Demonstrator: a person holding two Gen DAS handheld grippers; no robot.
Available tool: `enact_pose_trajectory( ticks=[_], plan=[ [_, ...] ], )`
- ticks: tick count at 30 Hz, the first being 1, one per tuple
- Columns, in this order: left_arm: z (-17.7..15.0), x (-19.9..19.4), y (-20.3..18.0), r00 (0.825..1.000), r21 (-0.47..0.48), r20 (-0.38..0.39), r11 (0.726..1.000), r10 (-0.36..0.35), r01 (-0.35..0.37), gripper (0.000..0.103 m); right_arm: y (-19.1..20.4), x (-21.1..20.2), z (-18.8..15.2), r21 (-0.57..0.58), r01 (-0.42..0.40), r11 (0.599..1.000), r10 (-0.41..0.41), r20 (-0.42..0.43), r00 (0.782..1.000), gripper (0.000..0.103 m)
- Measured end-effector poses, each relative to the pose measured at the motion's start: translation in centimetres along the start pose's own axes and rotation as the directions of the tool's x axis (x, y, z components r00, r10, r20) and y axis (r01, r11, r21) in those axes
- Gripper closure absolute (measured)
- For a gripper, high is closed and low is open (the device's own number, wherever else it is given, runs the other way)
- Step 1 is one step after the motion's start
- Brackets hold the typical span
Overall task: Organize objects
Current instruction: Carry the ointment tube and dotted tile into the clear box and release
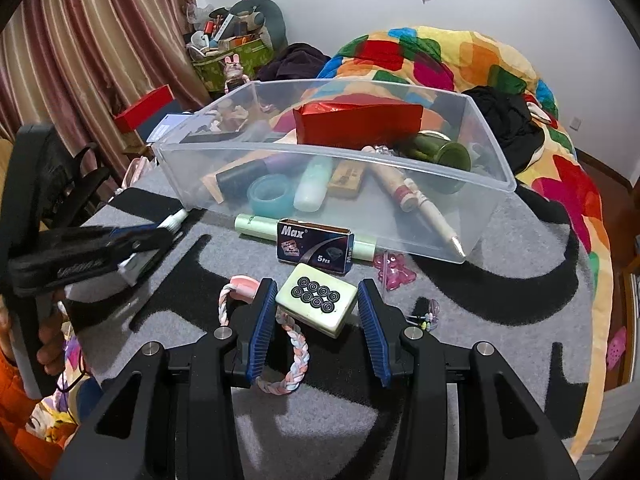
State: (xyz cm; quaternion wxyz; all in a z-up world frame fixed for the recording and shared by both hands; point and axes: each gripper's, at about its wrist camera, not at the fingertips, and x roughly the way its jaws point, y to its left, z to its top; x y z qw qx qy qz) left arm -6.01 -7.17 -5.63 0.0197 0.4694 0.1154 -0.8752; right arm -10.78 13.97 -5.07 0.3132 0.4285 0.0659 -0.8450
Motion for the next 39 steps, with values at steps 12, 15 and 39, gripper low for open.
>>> enact_pose_trajectory(
  ticks=[12,15,39],
  plan=[
    [0.7,-3.9,-2.3,0.99,0.091,0.121,0.994,-0.069,0.058,0.089,0.2,-2.6,2.4,0.015,0.009,1.0,-0.011,0.098,0.995,0.065],
    [2.0,-4.8,-2.7,0.984,0.092,0.156,0.993,-0.087,0.073,0.089,0.0,-3.0,3.4,0.035,0.006,0.999,-0.01,0.126,0.992,0.065],
    [10.0,1.4,-2.6,0.992,0.079,0.074,0.993,-0.097,0.091,0.089,-2.4,3.2,8.7,0.121,0.062,0.991,-0.065,0.023,0.998,0.065]
  ],
)
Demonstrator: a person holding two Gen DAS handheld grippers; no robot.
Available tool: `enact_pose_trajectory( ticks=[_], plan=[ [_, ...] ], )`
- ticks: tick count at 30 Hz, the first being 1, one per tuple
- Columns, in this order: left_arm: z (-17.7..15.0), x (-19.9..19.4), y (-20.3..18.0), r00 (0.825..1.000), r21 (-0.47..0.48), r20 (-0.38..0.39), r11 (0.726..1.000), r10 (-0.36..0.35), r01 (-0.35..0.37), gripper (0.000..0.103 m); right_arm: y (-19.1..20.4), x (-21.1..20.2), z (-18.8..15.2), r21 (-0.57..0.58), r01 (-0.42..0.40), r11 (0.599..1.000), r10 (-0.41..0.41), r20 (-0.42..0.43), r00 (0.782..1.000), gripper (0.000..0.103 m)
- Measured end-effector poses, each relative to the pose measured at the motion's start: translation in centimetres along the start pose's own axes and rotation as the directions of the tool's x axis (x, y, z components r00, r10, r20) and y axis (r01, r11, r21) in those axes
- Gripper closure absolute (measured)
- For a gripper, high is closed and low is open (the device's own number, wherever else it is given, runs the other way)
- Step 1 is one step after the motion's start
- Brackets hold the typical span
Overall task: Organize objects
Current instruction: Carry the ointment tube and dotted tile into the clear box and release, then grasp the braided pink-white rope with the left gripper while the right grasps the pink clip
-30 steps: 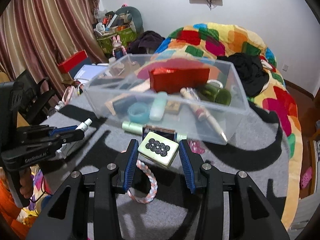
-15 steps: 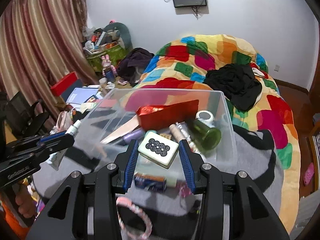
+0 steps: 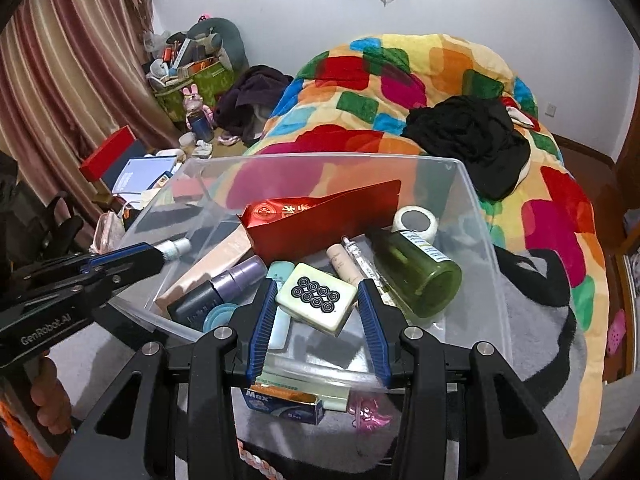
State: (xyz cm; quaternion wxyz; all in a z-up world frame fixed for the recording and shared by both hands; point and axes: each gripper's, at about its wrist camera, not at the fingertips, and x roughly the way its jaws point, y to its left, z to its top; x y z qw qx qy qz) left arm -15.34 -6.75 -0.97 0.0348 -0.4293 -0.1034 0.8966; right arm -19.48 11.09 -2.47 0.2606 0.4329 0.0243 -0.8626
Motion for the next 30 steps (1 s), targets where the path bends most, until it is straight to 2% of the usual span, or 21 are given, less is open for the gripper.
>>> enact_pose_trajectory(
  ticks=[5,8,13,14,16,20,22,24,30],
  plan=[
    [-0.2,-0.2,-0.9,1.0,0.035,-0.003,0.999,-0.001,0.001,0.089,0.0,0.0,0.1,-0.003,-0.005,1.0,0.005,-0.012,1.0,0.064],
    [-0.5,-0.6,-1.4,1.0,0.049,0.0,0.999,-0.007,0.007,0.089,-0.1,-0.2,0.1,-0.003,-0.011,1.0,0.011,-0.012,1.0,0.054],
    [-1.0,-2.0,-2.3,1.0,0.072,0.024,0.997,-0.02,0.018,0.088,0.1,-1.7,-0.5,-0.026,-0.012,1.0,0.012,0.018,1.0,0.052],
    [-1.2,-2.3,-2.5,0.999,0.077,0.028,0.997,-0.023,0.021,0.086,0.2,-2.2,-0.7,-0.032,-0.008,0.999,0.009,0.027,1.0,0.052],
    [-1.5,-2.9,-3.0,0.999,0.089,0.041,0.996,-0.027,0.024,0.073,0.1,-3.1,-1.1,-0.035,-0.005,0.999,0.007,0.044,0.999,0.052],
    [-2.3,-3.8,-4.1,0.998,0.123,0.062,0.992,-0.025,0.017,0.062,-0.3,-4.8,-2.0,-0.041,-0.003,0.999,0.006,0.076,0.997,0.05],
    [-2.8,-4.2,-4.5,0.997,0.136,0.065,0.99,-0.032,0.023,0.05,-0.4,-5.6,-2.5,-0.05,0.012,0.999,-0.007,0.091,0.996,0.048],
    [-3.3,-4.5,-4.9,0.997,0.143,0.066,0.989,-0.043,0.033,0.045,-0.5,-6.3,-3.1,-0.065,0.036,0.997,-0.029,0.11,0.994,0.047],
    [-4.9,-3.6,-6.1,0.999,0.19,0.021,0.981,-0.044,0.039,0.044,-1.4,-7.1,-4.9,-0.081,0.073,0.994,-0.063,0.112,0.992,0.047]
  ],
)
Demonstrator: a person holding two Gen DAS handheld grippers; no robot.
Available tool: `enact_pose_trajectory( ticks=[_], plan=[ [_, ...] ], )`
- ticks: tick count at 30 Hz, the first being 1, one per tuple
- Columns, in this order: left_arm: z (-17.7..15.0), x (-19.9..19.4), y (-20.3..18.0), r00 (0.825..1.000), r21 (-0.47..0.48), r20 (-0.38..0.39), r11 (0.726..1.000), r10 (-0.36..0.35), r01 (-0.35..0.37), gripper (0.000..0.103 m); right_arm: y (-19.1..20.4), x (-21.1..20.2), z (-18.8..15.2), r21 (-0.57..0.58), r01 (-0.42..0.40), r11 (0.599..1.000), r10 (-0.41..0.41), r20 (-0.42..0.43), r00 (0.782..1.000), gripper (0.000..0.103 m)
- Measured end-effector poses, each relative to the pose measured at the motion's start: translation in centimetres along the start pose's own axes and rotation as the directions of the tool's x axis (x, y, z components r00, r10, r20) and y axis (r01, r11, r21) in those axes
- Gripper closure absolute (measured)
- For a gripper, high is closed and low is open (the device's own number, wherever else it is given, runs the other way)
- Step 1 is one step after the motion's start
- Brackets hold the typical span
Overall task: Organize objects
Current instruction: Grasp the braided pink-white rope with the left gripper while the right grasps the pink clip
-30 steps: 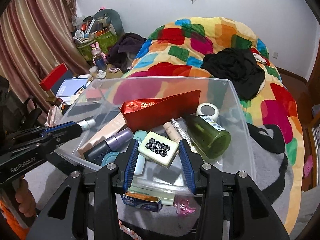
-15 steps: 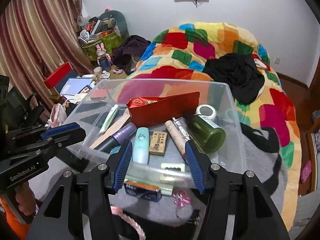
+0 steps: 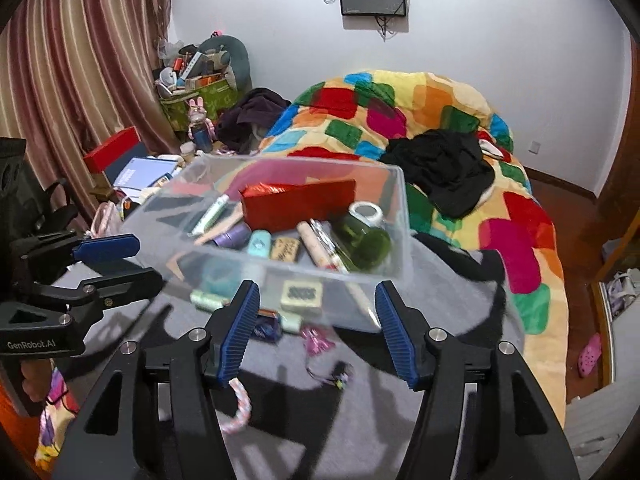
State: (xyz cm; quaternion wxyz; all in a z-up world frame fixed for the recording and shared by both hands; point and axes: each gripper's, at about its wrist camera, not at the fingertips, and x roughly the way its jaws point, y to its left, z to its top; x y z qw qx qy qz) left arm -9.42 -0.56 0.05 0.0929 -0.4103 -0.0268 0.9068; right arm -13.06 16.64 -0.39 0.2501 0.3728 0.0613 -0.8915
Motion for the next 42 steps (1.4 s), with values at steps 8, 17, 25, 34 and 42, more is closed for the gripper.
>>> enact_pose_trajectory(
  ticks=[8,17,25,34,42],
  plan=[
    [-2.5,3.3,-1.6,0.991,0.027,-0.125,0.999,-0.042,0.045,0.044,-1.4,3.0,-2.5,0.014,-0.008,1.0,0.009,-0.117,0.993,0.047],
    [-3.8,5.1,-3.2,0.984,0.073,-0.171,0.995,-0.058,0.071,0.069,-0.2,6.4,-2.9,-0.043,-0.018,0.999,0.008,-0.206,0.979,0.074],
    [-4.2,4.4,-2.7,0.987,0.046,-0.137,0.995,-0.078,0.085,0.091,-0.1,5.9,-3.3,-0.053,-0.028,0.998,0.018,-0.186,0.982,0.081],
    [-3.6,1.8,-1.0,0.994,-0.02,-0.06,0.996,-0.093,0.092,0.092,-0.3,3.5,-3.4,-0.009,-0.058,0.998,0.056,-0.132,0.99,0.081],
    [-2.2,-1.1,-0.2,0.996,-0.042,0.027,0.995,-0.09,0.091,0.092,-0.1,0.4,-1.9,0.021,-0.077,0.997,0.077,-0.043,0.996,0.081]
  ],
)
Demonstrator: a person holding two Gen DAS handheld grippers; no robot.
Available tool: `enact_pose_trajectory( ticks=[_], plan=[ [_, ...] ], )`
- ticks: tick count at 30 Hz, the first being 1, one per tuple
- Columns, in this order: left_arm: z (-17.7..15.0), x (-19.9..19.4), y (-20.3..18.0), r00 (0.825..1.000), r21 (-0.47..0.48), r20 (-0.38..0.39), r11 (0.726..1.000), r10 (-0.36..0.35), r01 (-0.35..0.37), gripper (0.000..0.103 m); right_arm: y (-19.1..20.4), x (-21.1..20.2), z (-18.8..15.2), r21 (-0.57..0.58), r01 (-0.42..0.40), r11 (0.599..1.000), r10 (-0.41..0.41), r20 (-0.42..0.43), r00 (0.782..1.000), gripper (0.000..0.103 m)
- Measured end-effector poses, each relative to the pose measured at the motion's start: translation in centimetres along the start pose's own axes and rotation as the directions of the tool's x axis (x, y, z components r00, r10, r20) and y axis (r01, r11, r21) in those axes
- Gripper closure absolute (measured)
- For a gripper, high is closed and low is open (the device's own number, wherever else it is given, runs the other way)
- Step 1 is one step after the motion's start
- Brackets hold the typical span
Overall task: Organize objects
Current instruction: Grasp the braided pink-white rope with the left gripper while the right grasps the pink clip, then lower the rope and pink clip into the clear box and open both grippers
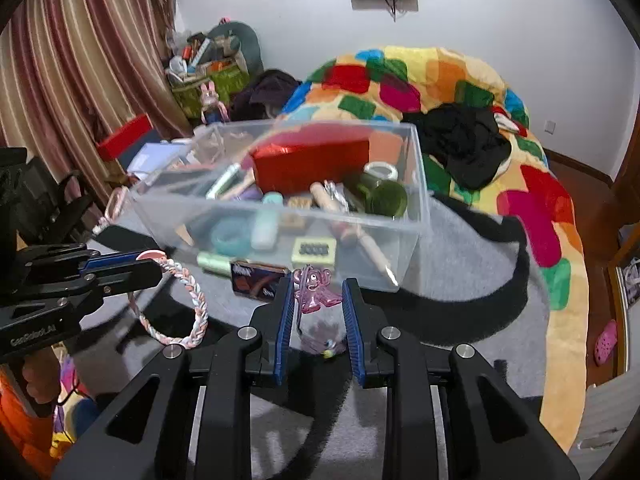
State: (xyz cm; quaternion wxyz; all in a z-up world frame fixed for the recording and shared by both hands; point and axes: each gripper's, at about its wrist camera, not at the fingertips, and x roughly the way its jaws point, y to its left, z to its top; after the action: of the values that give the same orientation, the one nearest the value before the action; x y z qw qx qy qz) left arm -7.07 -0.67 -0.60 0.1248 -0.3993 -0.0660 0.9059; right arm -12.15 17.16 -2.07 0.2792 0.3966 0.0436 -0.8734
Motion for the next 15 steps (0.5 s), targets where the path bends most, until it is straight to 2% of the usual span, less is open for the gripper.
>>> enact_pose_trajectory(
  ticks=[15],
  plan=[
    [3.8,-3.6,1.8,0.987,-0.065,0.157,0.998,0.03,-0.02,0.092,0.6,-3.5,4.3,0.034,-0.01,0.999,0.004,0.169,0.986,0.081]
  ],
)
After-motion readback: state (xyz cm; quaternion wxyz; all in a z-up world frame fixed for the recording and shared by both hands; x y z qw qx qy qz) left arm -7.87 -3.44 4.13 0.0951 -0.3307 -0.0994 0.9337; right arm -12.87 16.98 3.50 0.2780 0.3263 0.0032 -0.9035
